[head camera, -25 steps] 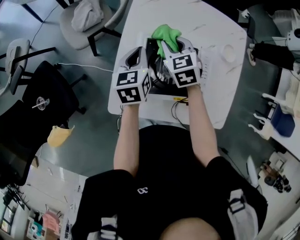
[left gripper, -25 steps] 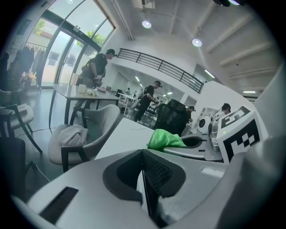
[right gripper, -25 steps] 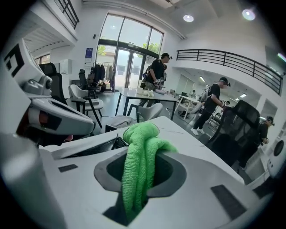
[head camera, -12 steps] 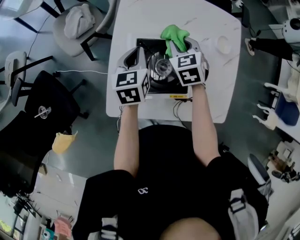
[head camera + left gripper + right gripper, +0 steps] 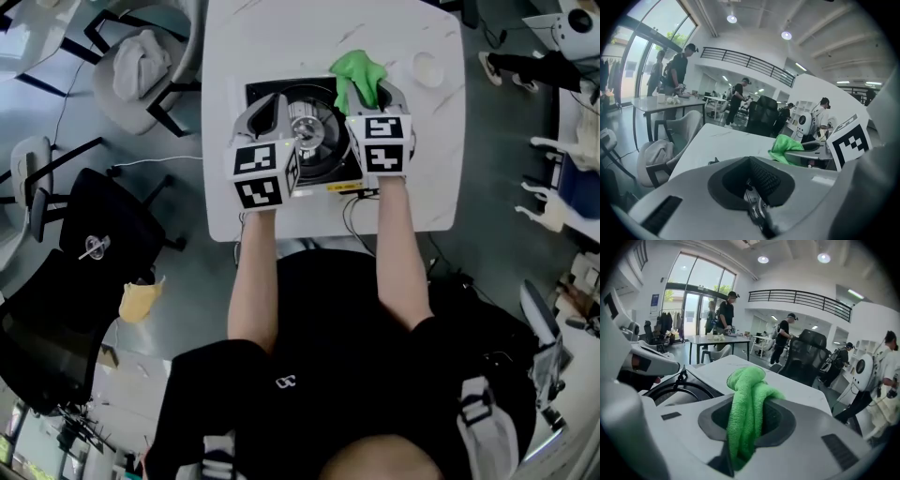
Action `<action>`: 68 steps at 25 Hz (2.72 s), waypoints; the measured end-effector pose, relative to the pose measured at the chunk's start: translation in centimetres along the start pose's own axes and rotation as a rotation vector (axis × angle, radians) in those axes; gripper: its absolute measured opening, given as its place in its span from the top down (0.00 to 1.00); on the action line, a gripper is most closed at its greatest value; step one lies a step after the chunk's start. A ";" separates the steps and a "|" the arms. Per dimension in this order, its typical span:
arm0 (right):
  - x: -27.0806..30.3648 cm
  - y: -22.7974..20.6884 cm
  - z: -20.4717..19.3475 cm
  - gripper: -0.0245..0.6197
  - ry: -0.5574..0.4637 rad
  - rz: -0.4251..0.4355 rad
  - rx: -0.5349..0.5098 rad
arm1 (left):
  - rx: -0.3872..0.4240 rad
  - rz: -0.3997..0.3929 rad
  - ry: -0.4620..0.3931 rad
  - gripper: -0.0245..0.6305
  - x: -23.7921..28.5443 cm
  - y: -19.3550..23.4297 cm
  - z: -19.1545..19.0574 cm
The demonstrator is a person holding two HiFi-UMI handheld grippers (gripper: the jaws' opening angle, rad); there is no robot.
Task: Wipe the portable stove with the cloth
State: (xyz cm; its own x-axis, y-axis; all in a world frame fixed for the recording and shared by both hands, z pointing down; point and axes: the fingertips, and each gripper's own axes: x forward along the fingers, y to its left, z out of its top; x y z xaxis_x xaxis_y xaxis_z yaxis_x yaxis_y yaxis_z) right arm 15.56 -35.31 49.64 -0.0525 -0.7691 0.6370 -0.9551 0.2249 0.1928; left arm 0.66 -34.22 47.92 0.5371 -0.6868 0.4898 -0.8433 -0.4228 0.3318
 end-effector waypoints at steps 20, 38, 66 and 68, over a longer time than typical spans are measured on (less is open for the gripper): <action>-6.0 4.5 -6.1 0.85 0.089 0.018 -0.012 | 0.054 -0.059 -0.024 0.97 -4.7 -2.3 -1.0; -19.5 6.5 2.8 0.85 -0.435 -0.066 0.220 | 0.073 0.025 -0.257 0.97 -18.6 0.9 2.5; -24.3 13.5 5.9 0.85 -0.513 0.036 0.064 | 0.097 0.029 -0.369 0.97 -24.6 0.8 2.5; -24.4 13.8 6.1 0.85 -0.520 0.040 0.060 | 0.102 0.042 -0.383 0.97 -25.2 1.3 2.7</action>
State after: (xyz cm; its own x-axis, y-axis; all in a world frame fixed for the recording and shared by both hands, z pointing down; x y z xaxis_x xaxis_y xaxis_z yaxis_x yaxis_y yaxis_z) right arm 1.84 -17.12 32.23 -0.2124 -0.9595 0.1850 -0.9636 0.2371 0.1232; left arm -14.04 -19.12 33.84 0.4721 -0.8671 0.1591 -0.8722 -0.4332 0.2272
